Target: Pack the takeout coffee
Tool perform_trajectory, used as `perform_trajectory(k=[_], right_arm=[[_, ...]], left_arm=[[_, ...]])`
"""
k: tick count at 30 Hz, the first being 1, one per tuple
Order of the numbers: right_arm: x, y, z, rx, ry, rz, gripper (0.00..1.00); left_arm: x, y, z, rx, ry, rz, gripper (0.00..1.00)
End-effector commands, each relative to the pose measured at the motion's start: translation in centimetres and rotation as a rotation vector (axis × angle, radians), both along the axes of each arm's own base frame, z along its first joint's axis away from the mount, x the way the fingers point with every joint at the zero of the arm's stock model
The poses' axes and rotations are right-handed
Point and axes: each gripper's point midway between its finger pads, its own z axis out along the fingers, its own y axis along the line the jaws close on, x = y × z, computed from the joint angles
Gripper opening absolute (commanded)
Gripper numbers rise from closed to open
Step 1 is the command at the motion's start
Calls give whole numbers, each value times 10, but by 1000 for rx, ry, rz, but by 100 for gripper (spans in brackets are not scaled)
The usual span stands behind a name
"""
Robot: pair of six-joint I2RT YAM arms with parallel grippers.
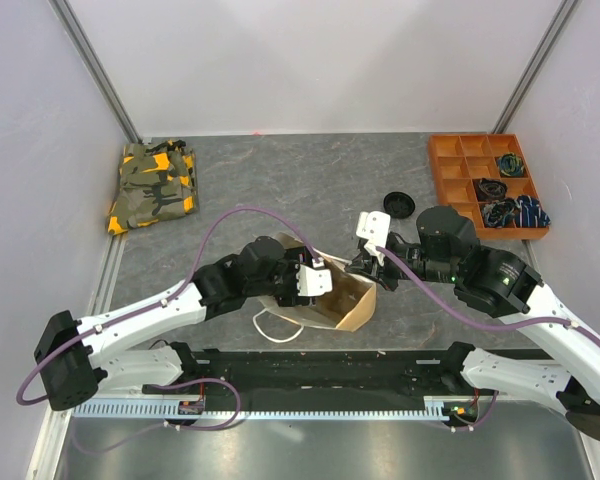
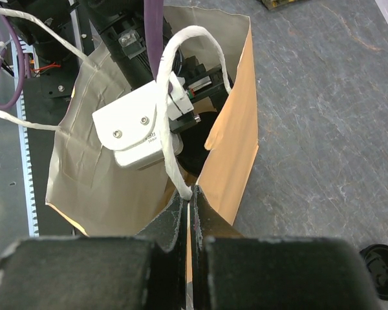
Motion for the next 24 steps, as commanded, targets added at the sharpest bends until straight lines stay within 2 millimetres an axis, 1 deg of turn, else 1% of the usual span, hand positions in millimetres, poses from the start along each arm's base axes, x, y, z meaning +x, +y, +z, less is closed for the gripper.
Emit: perform_trajectory(k=[1,2,4,11,20,24], right_arm=[[0,-3,8,2,-20,-3,0],[0,-3,9,3,-22,-3,0],[0,-2,9,3,-23,-1,0],[1,-1,8,-3,-26,0,0],[4,-1,7,-10,-30,-3,0],[5,-1,7,-14,-35,-5,0]], left_arm=[[-17,7,-9,32,107,-6,27],[-19,8,-7,26,111,-10,26],[-25,9,-10,34,145,-18,24],[-28,7,-10,42,215,14,24],[-32,13,-35,116,272,32,24],[-30,17,-45,159,278,47,24]])
